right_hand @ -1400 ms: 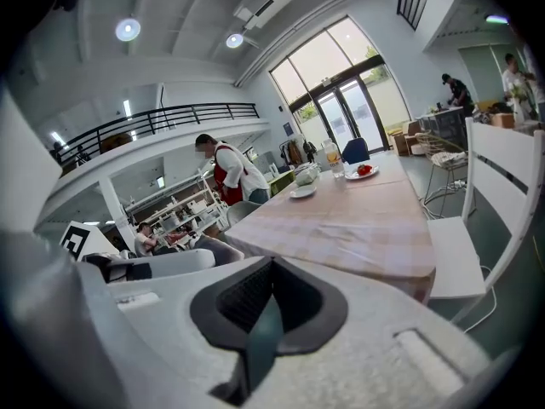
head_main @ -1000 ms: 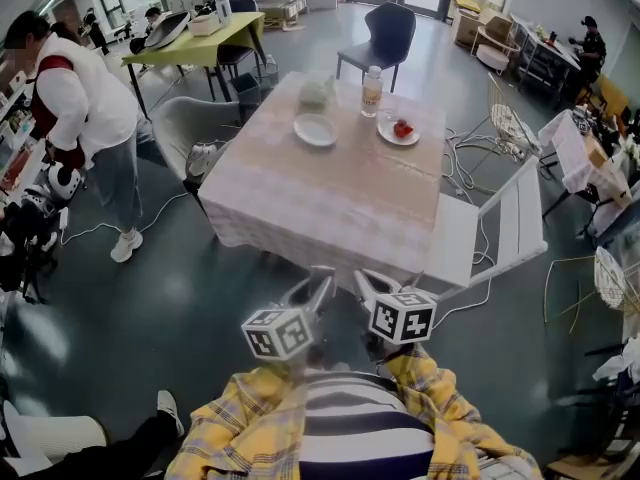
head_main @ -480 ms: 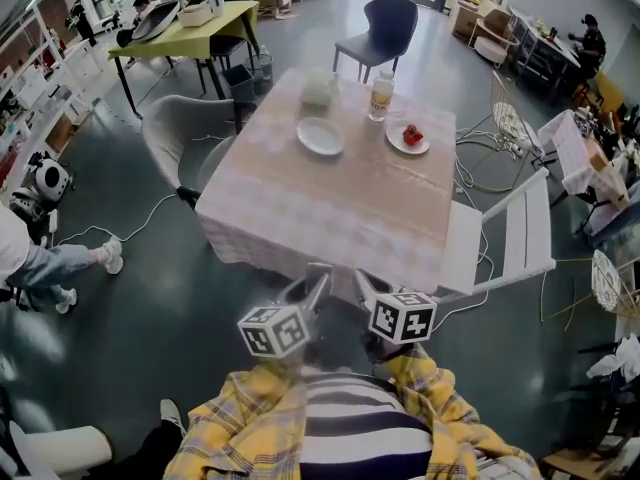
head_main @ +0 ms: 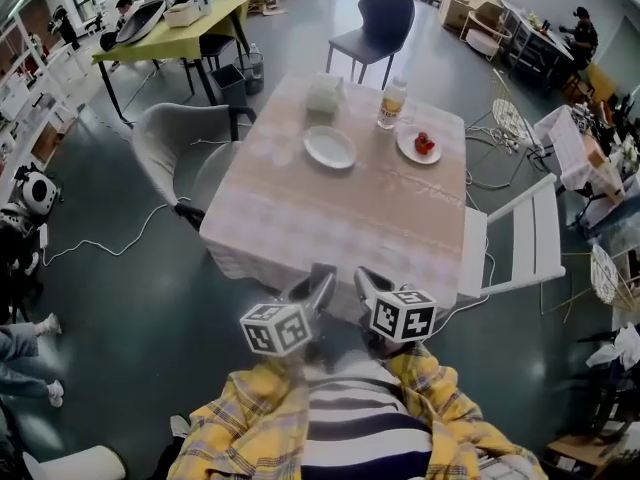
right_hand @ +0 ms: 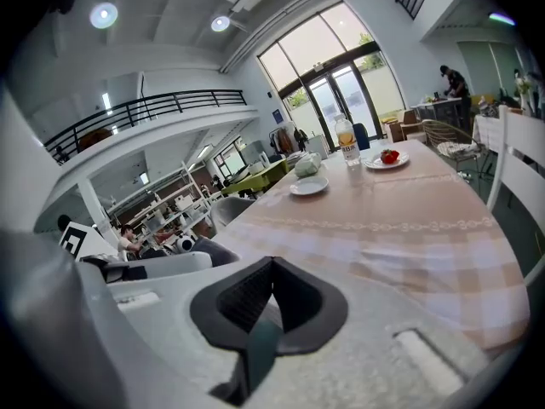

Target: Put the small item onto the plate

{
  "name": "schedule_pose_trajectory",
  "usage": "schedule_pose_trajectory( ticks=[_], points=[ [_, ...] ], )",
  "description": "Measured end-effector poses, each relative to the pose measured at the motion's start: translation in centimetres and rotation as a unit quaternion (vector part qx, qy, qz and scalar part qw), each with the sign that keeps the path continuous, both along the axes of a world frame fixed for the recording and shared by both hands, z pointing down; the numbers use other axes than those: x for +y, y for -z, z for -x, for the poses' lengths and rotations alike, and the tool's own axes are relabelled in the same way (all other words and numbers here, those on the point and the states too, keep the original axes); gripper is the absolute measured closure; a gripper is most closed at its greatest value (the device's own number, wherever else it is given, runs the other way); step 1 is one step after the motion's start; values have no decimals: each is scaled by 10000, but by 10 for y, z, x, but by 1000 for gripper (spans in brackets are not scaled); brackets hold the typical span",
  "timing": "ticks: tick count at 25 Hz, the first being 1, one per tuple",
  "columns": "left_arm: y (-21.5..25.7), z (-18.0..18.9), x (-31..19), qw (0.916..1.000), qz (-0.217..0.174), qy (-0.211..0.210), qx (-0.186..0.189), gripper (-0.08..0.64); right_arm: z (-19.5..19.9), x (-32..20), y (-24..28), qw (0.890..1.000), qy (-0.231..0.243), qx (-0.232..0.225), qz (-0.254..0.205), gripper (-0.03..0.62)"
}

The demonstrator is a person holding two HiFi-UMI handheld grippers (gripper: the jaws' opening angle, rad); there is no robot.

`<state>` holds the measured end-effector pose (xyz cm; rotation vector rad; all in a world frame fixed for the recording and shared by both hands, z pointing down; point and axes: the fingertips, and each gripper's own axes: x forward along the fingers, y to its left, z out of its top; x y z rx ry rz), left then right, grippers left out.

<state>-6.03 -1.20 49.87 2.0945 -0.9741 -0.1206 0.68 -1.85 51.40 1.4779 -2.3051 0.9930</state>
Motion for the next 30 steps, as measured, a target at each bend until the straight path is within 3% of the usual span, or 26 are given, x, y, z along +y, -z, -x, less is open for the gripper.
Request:
schedule_pose_trajectory(
  ticks=[10,18,30],
  points=[
    [-5,6,-63,9999,17,99,19,468,0,-60,3,9999,50,55,-68,591],
    [10,-17,-122,9997,-114,194,-63,468,-5,-118,20,9988,454,-48,-193,591],
    [5,-33,-179,9997,-13,131,-200,468,-20,-181,22,9982,573,3,-181,591]
  ],
)
